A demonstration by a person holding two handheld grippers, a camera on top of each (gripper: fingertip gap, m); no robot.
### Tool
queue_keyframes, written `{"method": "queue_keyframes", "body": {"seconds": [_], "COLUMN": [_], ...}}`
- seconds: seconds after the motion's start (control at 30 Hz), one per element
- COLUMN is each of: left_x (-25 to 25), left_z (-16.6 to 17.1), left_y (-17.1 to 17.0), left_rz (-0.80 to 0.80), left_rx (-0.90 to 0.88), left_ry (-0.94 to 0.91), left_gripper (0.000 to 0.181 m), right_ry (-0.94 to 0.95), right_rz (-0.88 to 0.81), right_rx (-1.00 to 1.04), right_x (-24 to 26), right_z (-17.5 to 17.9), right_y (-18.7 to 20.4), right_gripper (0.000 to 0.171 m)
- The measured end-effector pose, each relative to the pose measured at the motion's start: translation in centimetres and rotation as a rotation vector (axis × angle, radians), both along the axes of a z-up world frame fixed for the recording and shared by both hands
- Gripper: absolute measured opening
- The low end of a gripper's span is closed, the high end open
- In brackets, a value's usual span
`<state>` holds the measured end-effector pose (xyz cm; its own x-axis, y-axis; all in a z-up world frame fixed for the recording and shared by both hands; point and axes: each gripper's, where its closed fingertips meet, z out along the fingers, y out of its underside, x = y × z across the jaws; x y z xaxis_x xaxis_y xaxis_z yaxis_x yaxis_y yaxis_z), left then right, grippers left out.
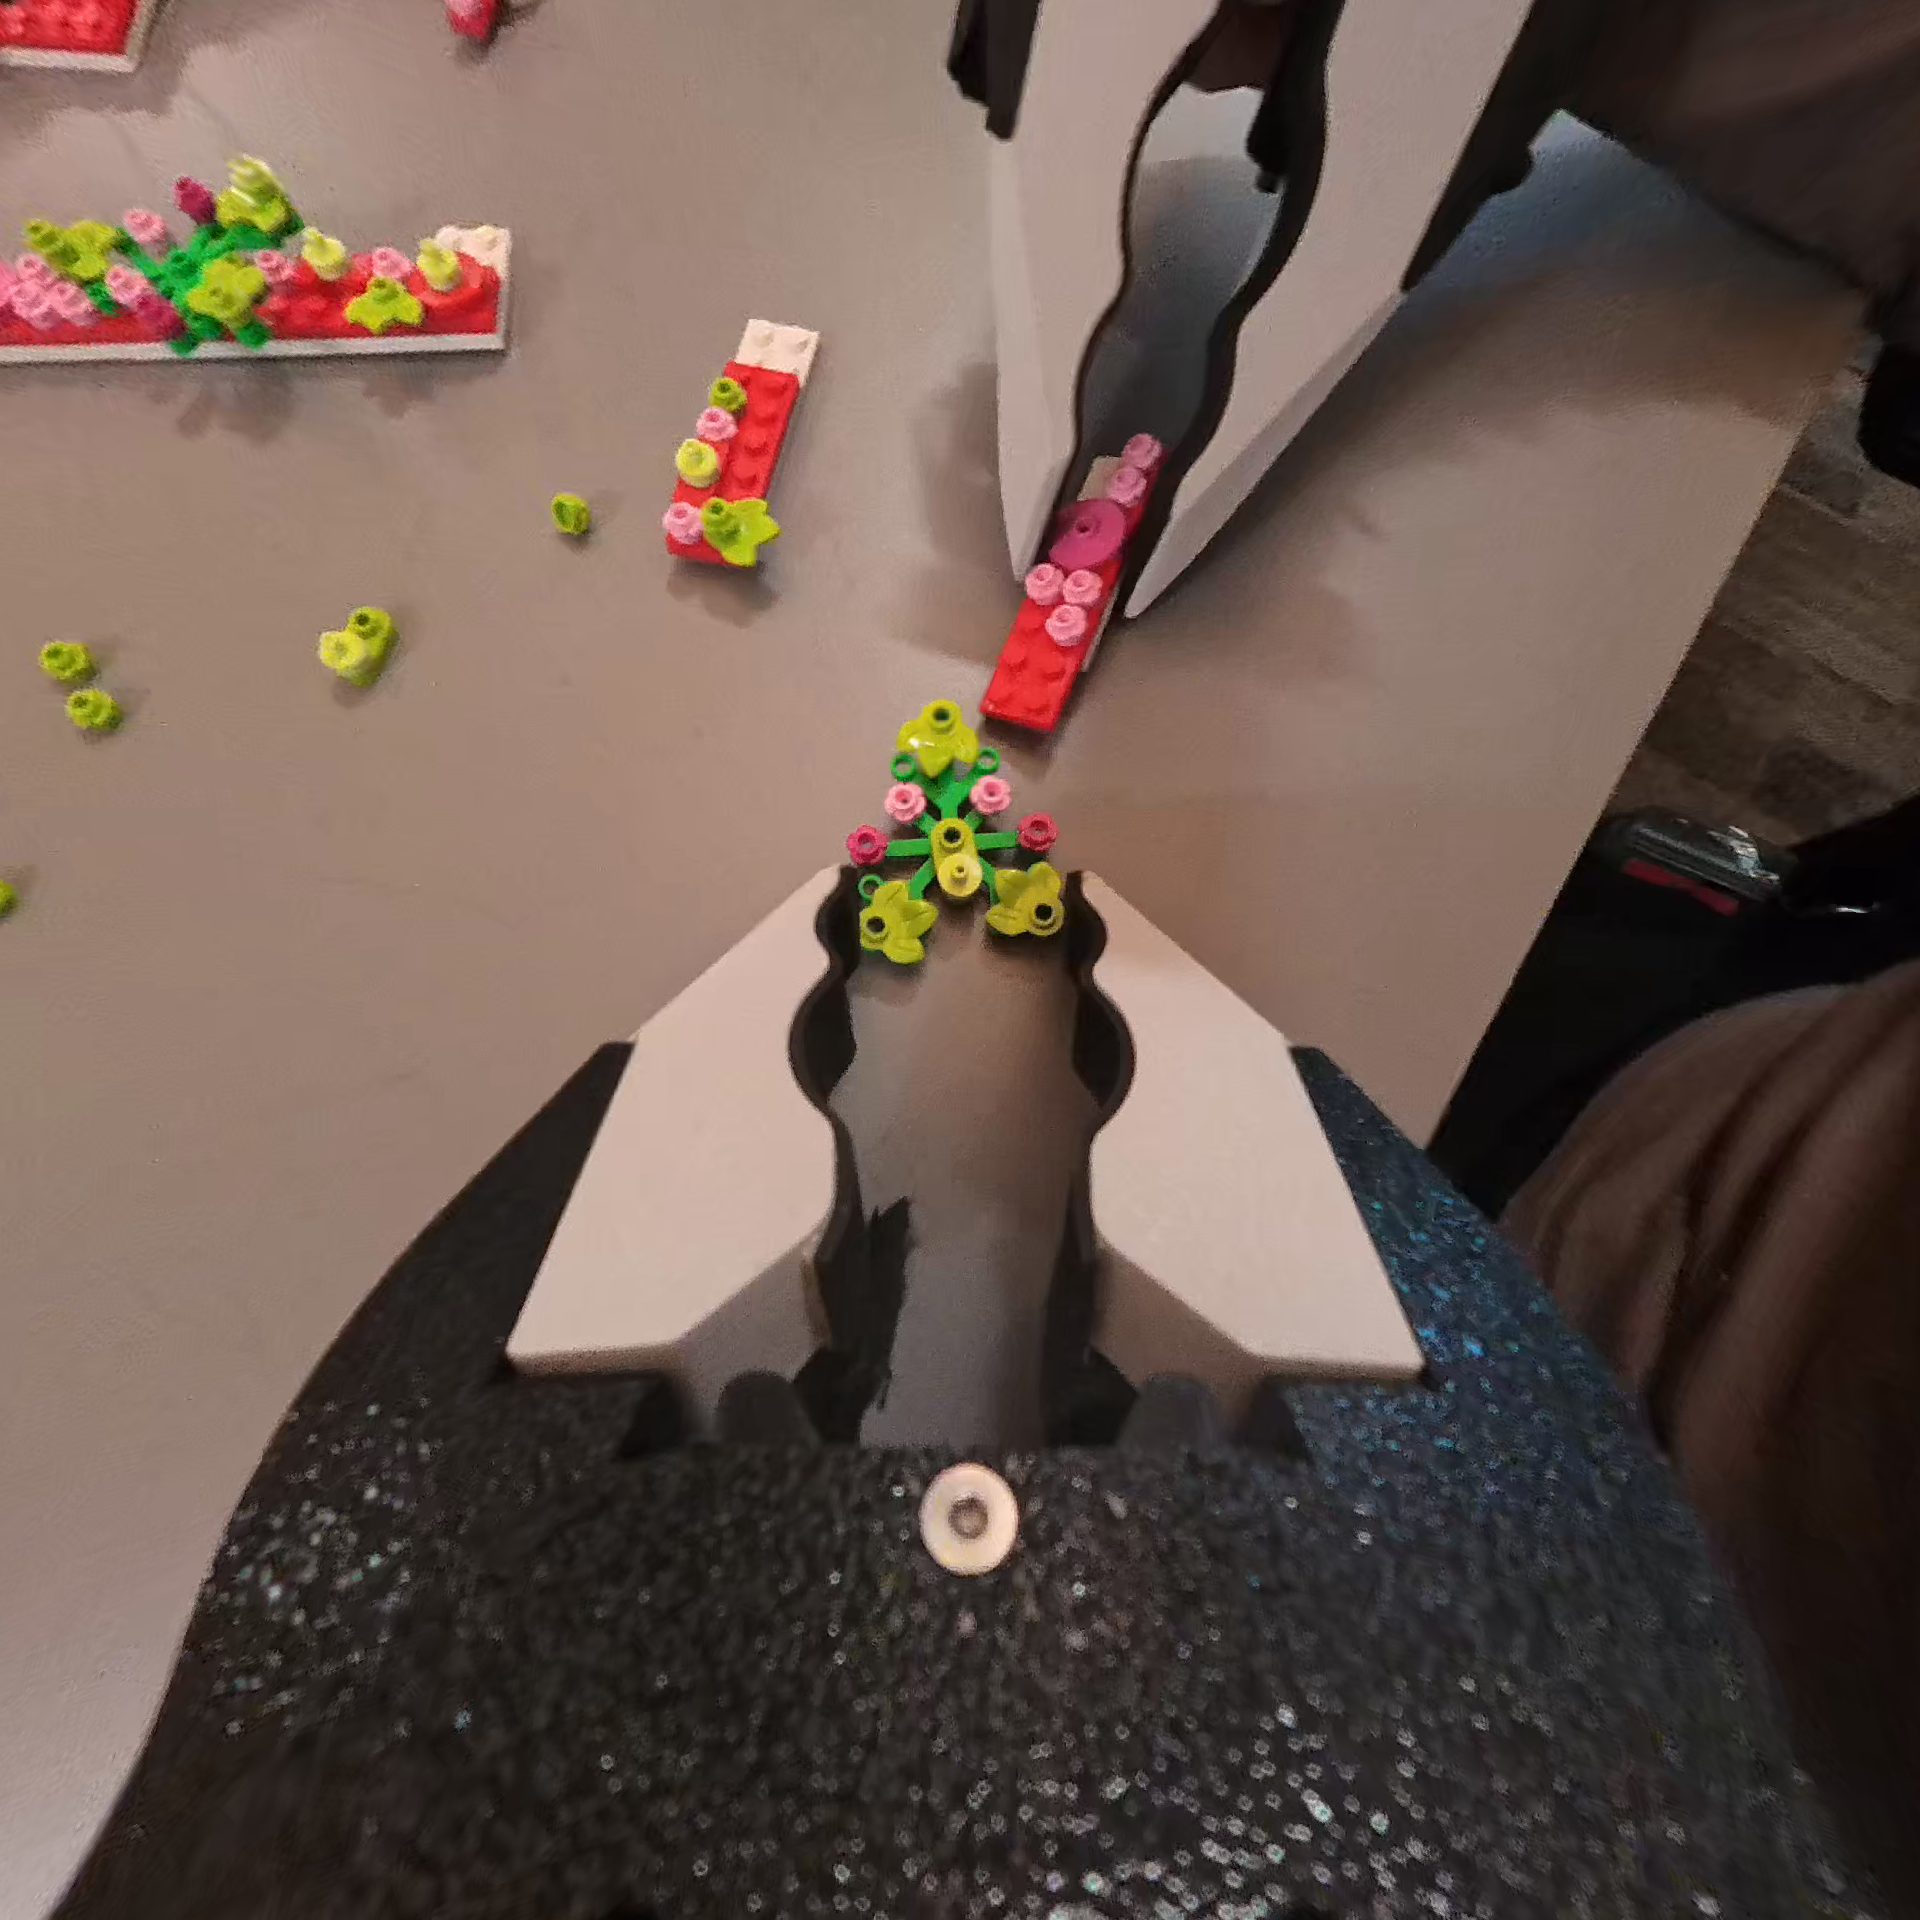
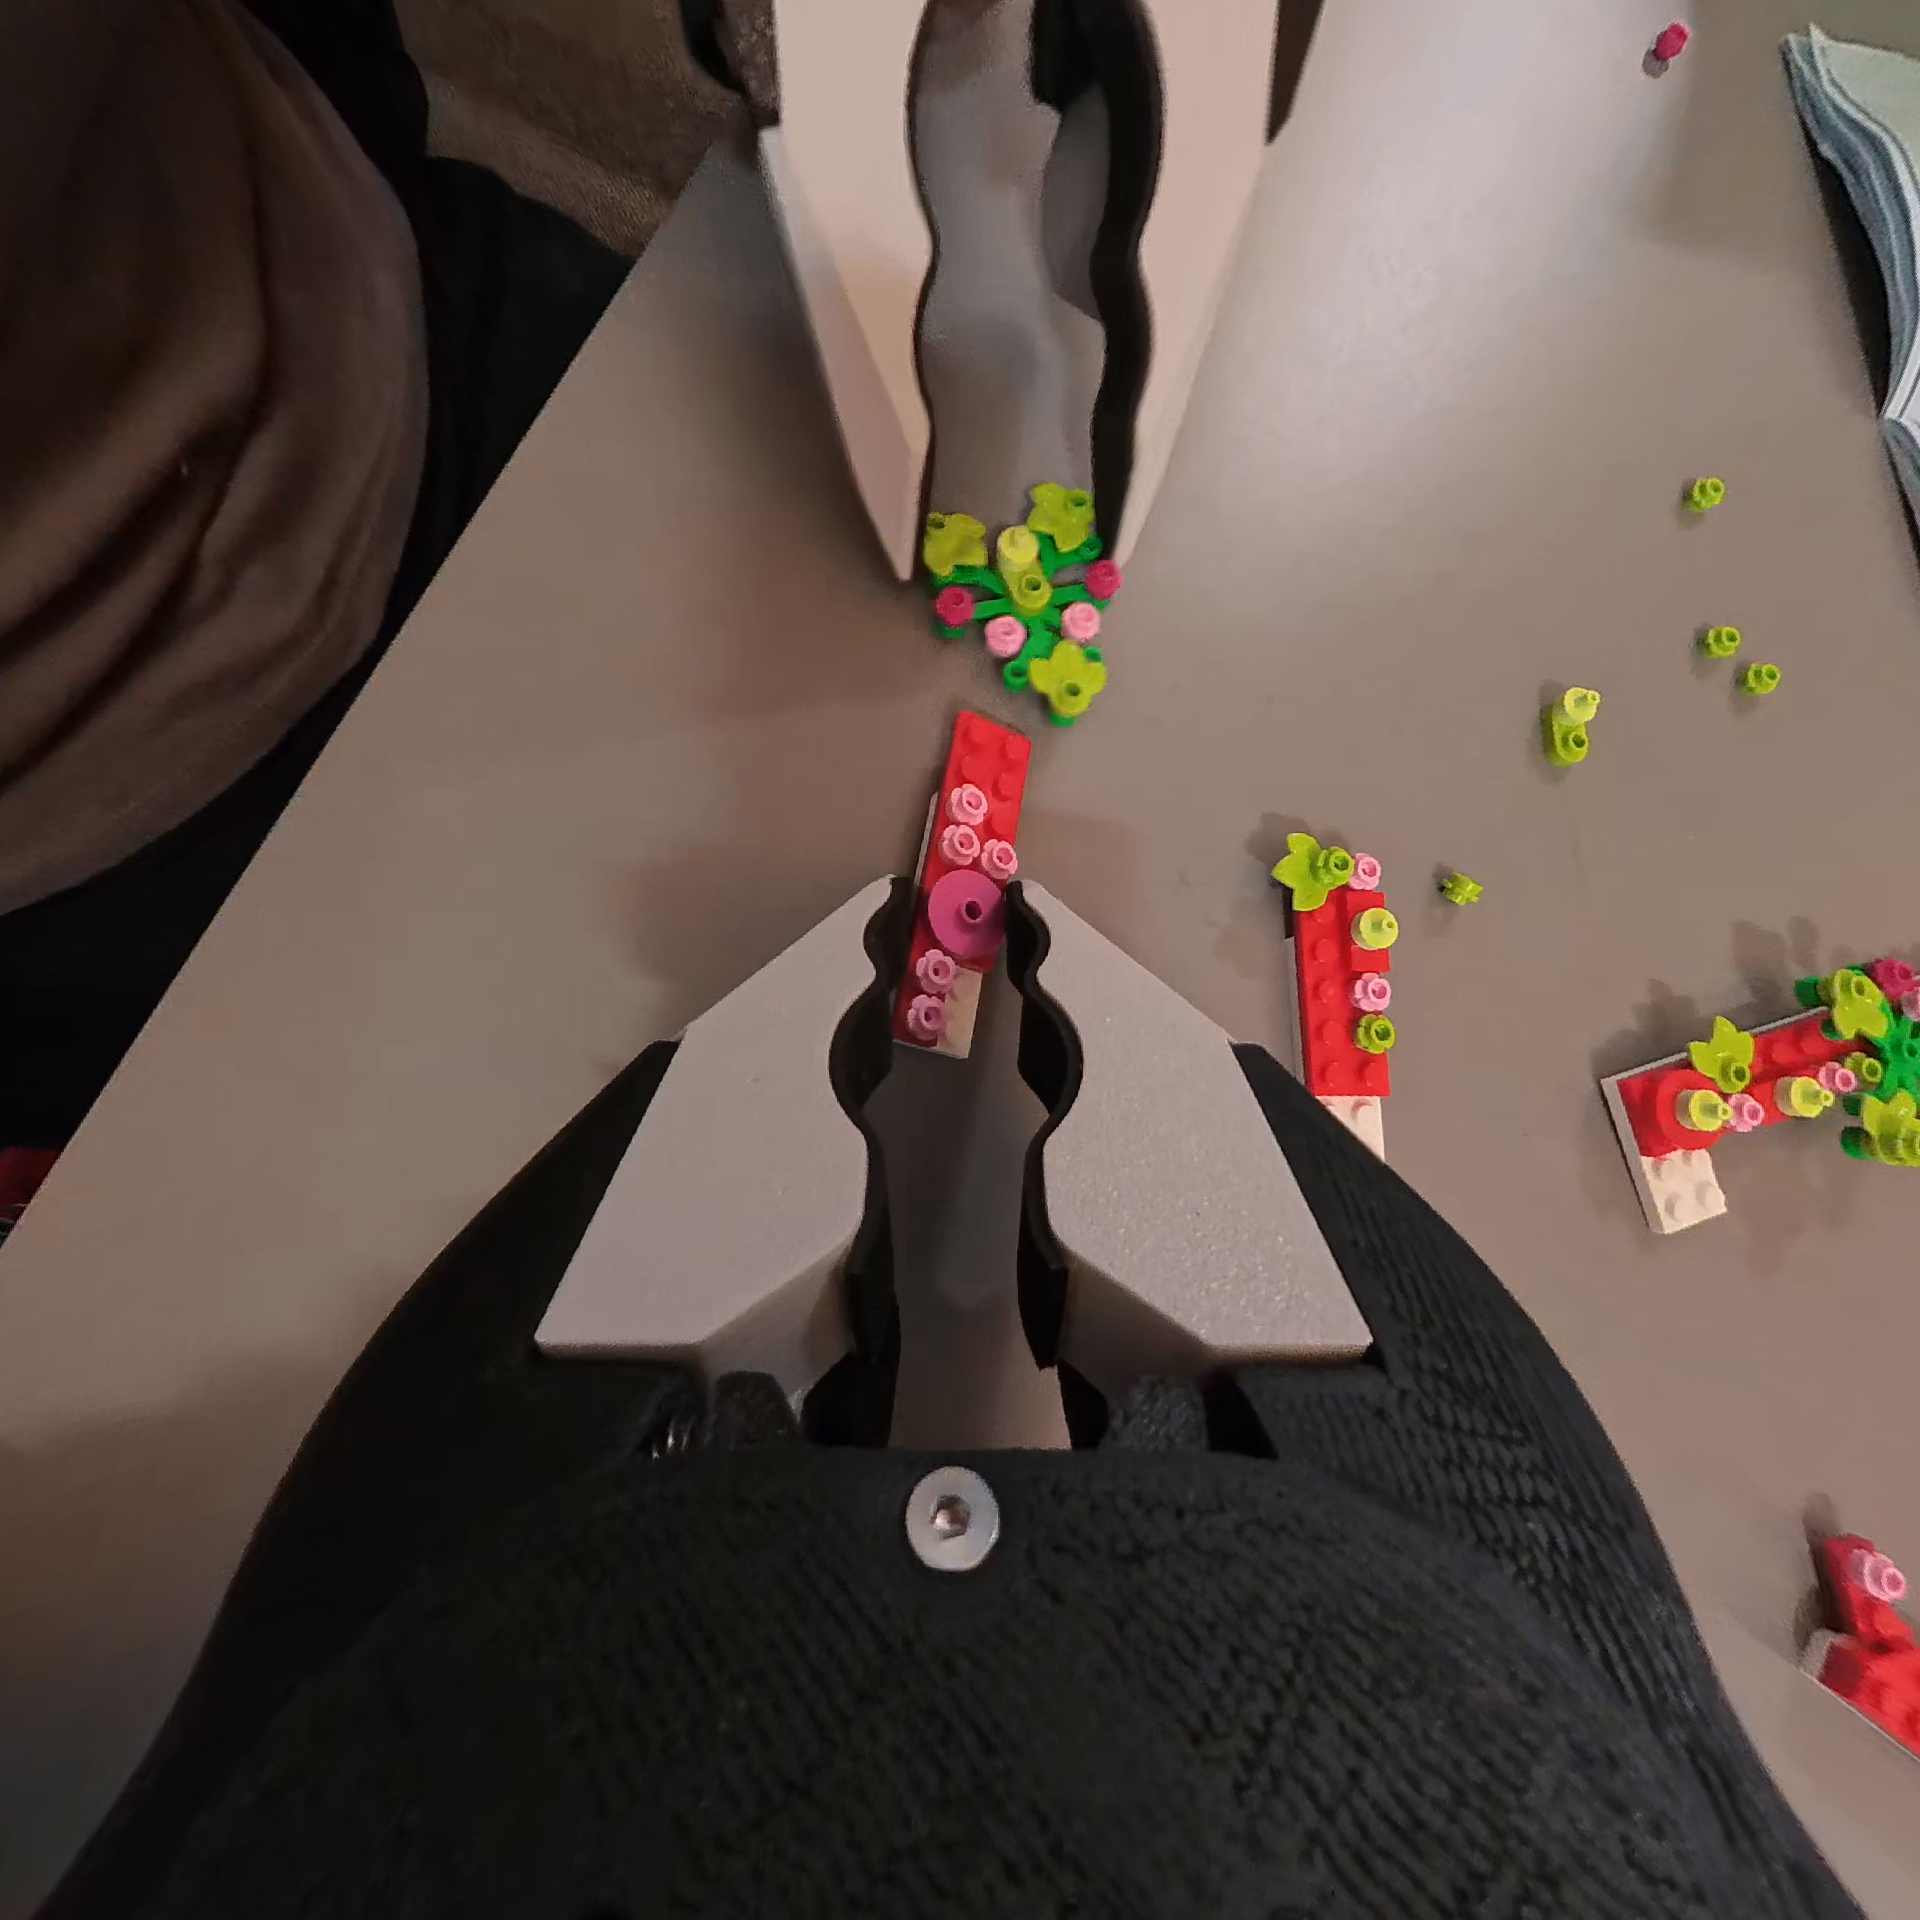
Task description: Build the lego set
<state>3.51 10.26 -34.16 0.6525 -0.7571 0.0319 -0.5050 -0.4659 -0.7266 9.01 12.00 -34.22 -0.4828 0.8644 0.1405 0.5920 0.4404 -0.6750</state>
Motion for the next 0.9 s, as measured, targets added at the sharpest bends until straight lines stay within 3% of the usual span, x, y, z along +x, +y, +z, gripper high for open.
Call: {"method": "queue_keyframes", "body": {"seconds": [0.13,0.3,0.43,0.63,0.9], "left_x": [0.5,1.3,1.5,1.6,1.7], "left_z": [1.5,2.0,1.5,1.7,1.7], "left_y": [0.2,-0.8,-0.7,0.1,0.1], "left_rz": [-0.114,-0.298,-0.327,-0.322,-0.288], "left_rx": [0.032,-0.087,-0.135,-0.135,-0.151], "left_ry": [-0.079,-0.196,-0.180,-0.156,-0.038], "left_gripper": [0.037,0.038,0.038,0.037,0.037], "right_ry": [0.028,0.082,0.092,0.069,0.123], "right_rz": [0.025,0.081,0.072,0.020,-0.008], "right_rx": [0.013,0.060,0.108,-0.006,-0.095], "right_x": [-0.1,-0.6,-0.7,-0.3,-0.2], "right_z": [0.0,0.1,0.2,0.3,1.4], "right_y": [-0.2,-1.3,-1.2,-0.7,-0.4], "right_gripper": [0.017,0.017,0.017,0.031,0.027]}}
